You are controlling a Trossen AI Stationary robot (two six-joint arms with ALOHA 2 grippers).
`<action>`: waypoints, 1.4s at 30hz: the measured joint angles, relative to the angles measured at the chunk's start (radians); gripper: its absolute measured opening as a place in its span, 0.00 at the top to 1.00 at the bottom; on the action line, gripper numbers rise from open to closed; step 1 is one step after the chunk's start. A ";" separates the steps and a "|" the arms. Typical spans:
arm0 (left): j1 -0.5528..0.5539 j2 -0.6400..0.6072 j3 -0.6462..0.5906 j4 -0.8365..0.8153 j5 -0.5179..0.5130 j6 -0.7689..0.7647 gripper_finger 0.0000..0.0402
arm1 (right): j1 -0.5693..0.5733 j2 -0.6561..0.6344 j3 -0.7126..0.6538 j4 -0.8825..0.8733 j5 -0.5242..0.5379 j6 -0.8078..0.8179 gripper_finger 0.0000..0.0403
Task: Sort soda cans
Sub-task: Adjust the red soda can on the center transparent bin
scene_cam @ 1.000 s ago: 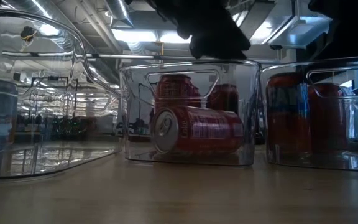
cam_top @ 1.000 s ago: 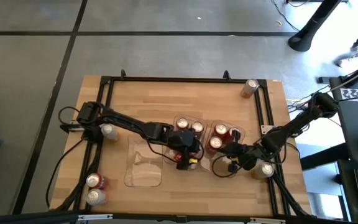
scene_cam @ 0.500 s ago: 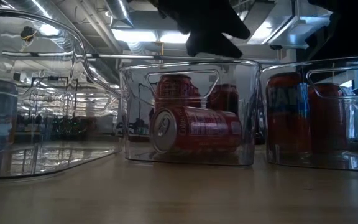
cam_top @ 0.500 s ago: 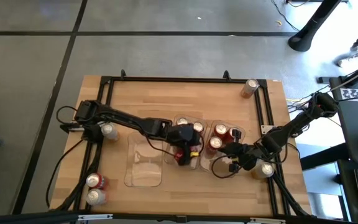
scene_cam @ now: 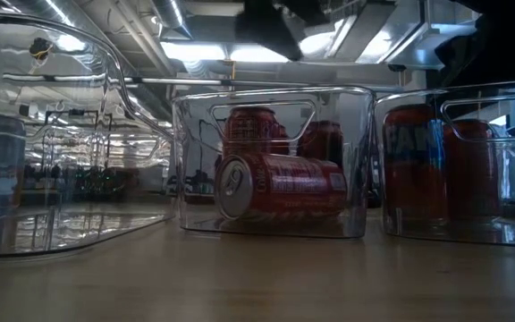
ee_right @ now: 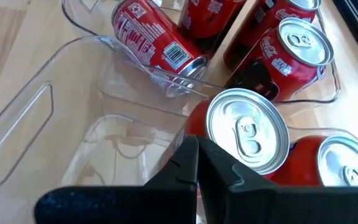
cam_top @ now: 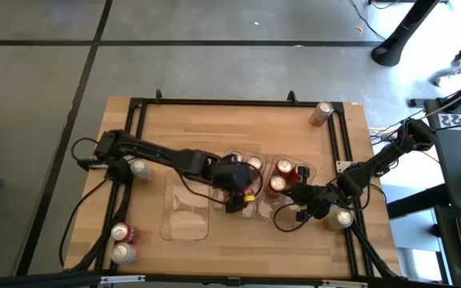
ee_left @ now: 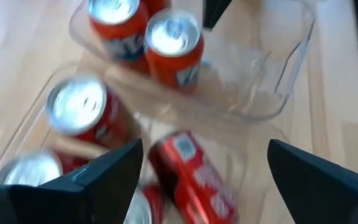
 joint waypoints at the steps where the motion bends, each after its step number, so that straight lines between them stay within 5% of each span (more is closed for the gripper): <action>1: -0.010 0.000 0.017 -0.041 -0.018 -0.033 0.17 | 0.000 0.000 0.000 0.000 0.000 -0.008 0.99; 7: -0.028 0.004 0.036 -0.213 -0.041 -0.293 0.17 | 0.000 0.000 0.000 0.000 0.017 -0.049 0.99; 20: -0.030 0.067 0.036 -0.235 -0.014 -0.552 0.17 | 0.000 -0.001 -0.001 -0.016 0.019 -0.045 0.99; 42: -0.024 0.204 0.036 -0.184 0.129 -0.636 0.17 | 0.000 0.000 -0.001 -0.016 0.016 -0.037 0.99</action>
